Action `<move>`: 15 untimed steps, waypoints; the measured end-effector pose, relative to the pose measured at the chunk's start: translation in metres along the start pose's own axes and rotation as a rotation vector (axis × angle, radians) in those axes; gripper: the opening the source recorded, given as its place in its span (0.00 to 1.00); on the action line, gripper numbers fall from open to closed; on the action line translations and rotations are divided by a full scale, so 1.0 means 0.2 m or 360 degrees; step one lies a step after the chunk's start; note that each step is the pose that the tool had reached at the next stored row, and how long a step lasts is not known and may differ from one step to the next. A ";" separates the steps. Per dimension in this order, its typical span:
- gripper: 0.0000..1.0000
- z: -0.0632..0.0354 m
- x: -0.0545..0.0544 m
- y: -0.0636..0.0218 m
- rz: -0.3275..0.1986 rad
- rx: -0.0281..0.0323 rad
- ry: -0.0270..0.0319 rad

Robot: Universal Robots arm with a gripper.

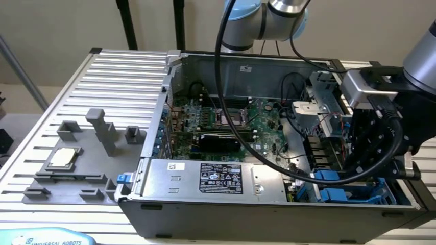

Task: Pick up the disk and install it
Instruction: 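Insert the second disk wire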

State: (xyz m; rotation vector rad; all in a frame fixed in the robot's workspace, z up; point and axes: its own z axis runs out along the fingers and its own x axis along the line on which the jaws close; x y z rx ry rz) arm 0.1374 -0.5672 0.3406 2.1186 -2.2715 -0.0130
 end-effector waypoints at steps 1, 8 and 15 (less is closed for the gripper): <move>0.24 -0.010 0.00 0.007 0.0000 -0.00001 -0.00001; 0.24 -0.052 0.01 0.086 0.0000 0.00057 -0.00001; 0.24 -0.052 0.01 0.086 0.0000 0.00057 -0.00012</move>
